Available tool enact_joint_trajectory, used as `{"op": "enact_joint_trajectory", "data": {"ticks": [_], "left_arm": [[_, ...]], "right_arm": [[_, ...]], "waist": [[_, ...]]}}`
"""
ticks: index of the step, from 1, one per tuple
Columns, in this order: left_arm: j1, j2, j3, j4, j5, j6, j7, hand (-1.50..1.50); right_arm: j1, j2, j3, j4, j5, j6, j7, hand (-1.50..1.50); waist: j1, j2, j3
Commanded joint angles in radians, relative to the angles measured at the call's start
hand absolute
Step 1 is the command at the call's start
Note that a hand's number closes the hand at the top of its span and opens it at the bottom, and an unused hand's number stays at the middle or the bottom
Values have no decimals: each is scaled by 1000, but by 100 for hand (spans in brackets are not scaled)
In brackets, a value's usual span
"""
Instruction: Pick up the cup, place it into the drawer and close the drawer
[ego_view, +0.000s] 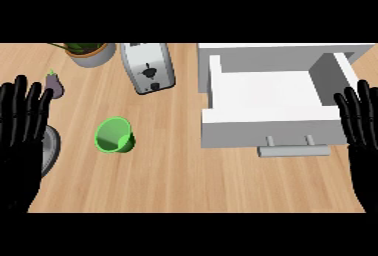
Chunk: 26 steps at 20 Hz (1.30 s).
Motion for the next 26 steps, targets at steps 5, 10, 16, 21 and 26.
{"op": "enact_joint_trajectory", "data": {"ticks": [5,10,16,21,26], "left_arm": [[-31,-72,-56,76,-142,103,-43,-150],[-192,-90,-128,215,-11,307,63,-150],[-186,-91,-112,333,40,279,-72,-150],[-256,-91,-111,380,39,332,-63,-150],[-209,-91,-105,329,18,306,-43,-150]], "right_arm": [[33,36,23,48,-10,36,-94,-150],[-105,59,58,35,-87,23,107,-150],[-29,36,21,7,-111,71,86,-150],[-102,49,15,81,-101,64,80,-150],[-54,40,-18,84,-141,110,24,-150]], "waist": [[21,-27,-6],[18,-25,-7],[20,-27,-7],[21,-26,-7],[21,-27,-7]]}}
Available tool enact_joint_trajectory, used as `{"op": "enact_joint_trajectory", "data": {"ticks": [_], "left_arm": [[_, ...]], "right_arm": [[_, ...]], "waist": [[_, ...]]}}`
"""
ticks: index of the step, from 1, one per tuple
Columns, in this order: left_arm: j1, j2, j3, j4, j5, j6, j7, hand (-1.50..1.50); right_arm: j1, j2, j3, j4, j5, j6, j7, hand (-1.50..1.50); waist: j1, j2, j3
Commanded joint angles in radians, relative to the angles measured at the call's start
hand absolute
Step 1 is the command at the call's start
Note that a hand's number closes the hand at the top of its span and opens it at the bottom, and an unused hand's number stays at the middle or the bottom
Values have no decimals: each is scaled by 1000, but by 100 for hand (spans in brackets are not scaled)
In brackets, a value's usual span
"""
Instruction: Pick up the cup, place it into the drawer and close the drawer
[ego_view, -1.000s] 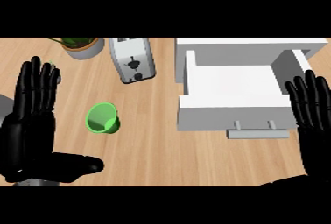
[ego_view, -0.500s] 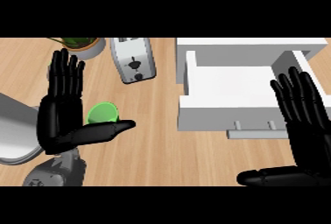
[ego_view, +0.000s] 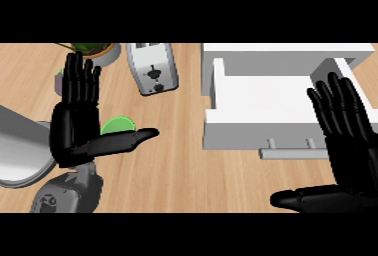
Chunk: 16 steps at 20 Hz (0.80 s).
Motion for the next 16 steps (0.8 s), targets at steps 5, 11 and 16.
{"op": "enact_joint_trajectory", "data": {"ticks": [5,11,16], "left_arm": [[45,13,44,64,45,-20,-90,-150],[52,-8,-12,81,11,60,-49,-150],[175,-8,-11,57,37,21,-76,-150]], "right_arm": [[-30,11,3,1,9,-8,18,-150],[10,-22,-50,-4,-42,40,-10,-150],[-49,-4,-15,-65,7,-25,93,-150]], "waist": [[1,0,0],[-1,0,0],[2,-1,0]]}}
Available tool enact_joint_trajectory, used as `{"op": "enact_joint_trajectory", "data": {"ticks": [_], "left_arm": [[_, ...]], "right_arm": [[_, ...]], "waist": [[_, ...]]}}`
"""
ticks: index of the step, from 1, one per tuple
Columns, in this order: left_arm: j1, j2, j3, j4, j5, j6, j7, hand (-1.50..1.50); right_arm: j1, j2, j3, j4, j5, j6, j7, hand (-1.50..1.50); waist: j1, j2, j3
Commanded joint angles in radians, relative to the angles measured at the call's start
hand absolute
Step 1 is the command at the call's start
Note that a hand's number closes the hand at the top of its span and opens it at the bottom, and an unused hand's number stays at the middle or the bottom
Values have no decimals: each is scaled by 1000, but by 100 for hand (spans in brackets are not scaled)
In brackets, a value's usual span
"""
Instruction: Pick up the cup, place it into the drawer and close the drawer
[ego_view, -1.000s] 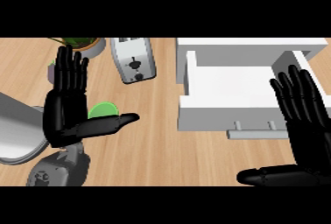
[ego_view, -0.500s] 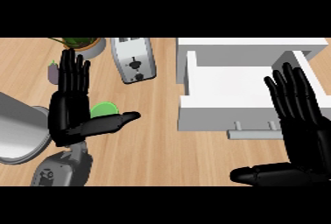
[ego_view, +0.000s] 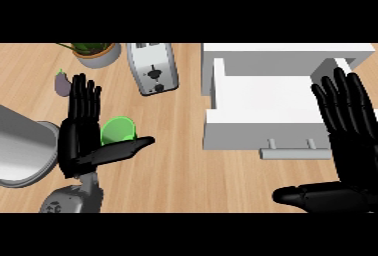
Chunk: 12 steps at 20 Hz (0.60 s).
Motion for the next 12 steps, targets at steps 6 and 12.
{"op": "enact_joint_trajectory", "data": {"ticks": [6,12], "left_arm": [[20,25,92,142,52,-20,-91,-150],[40,15,109,265,56,-37,-206,-150]], "right_arm": [[-10,-15,-25,55,-16,32,-26,-150],[-8,-28,-28,-39,-45,35,58,-150]], "waist": [[0,1,0],[-2,0,0]]}}
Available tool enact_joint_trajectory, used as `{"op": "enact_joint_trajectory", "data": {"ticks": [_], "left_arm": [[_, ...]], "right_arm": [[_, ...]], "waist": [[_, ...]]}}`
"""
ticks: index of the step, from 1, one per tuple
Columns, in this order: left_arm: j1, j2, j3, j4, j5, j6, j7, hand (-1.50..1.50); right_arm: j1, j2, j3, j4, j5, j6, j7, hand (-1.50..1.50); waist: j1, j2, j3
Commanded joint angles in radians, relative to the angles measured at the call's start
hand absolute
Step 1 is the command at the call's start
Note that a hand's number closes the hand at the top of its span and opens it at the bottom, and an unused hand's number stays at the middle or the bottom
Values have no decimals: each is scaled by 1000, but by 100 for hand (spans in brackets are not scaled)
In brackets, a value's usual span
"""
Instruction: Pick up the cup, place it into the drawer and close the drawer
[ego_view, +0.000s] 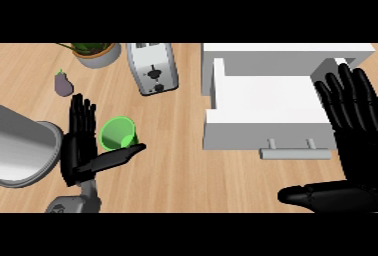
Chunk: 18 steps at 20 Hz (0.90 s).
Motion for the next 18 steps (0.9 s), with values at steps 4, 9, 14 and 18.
{"op": "enact_joint_trajectory", "data": {"ticks": [4,9,14,18], "left_arm": [[-32,-10,41,222,42,-30,-157,-150],[40,2,79,305,70,-124,-281,-150],[-47,-10,67,384,69,-78,-272,-150],[-71,-10,109,427,75,-79,-300,-150]], "right_arm": [[76,11,10,-12,-5,29,-41,-150],[0,-9,-18,13,-7,13,5,-150],[-44,15,7,40,11,-8,6,-150],[17,-16,-25,-62,-56,38,45,-150]], "waist": [[-3,0,0],[-1,1,0],[0,0,0],[-2,0,0]]}}
